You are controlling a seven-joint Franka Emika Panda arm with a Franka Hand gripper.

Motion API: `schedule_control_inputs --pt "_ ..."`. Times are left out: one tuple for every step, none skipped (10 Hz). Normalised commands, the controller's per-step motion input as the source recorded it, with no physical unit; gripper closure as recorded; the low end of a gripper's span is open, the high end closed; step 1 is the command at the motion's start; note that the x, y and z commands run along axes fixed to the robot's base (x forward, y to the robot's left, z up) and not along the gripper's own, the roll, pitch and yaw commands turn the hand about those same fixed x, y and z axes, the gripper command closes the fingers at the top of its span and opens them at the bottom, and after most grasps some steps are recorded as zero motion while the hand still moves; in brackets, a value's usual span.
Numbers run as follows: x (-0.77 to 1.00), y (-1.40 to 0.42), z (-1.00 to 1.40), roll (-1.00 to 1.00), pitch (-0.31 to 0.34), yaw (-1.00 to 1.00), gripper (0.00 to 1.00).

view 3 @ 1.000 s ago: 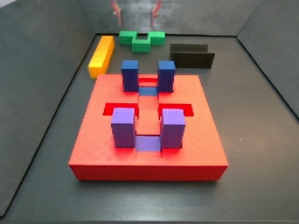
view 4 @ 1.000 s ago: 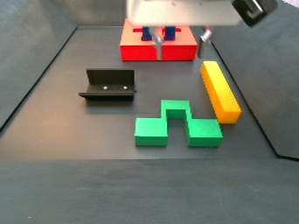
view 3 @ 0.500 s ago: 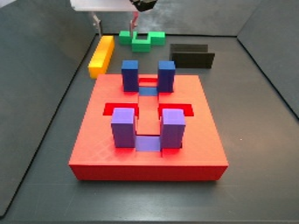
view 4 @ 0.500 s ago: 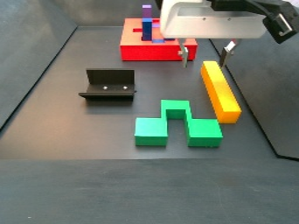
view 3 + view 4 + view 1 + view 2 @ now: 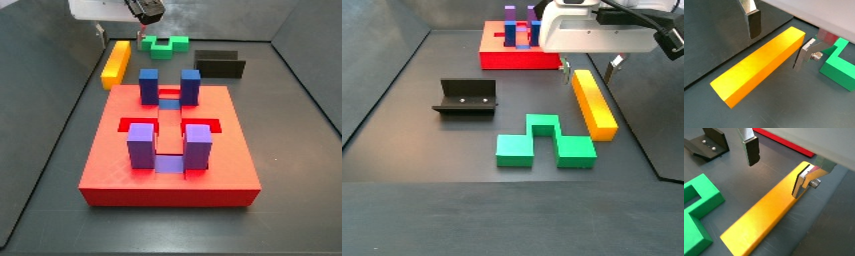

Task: Pick up the yellow object. Move up. Move to above the board. Insert the yellow object.
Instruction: Pick up the yellow object.

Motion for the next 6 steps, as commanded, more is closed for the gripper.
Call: schedule_control_inputs --pt "0.0 0.0 -0.08 0.0 -0.003 0.0 0.0" --pt "-0.01 0.0 -0.33 0.0 -0.053 0.02 0.0" --pt "-0.02 0.0 -0.41 0.04 -0.061 0.03 0.0" --pt "-0.03 0.0 -0.35 0.05 -0.049 0.0 0.0" --pt "0.0 0.0 -0.14 0.07 0.0 0.0 0.0" --pt "-0.05 0.19 -0.06 0.07 0.0 -0.02 0.0"
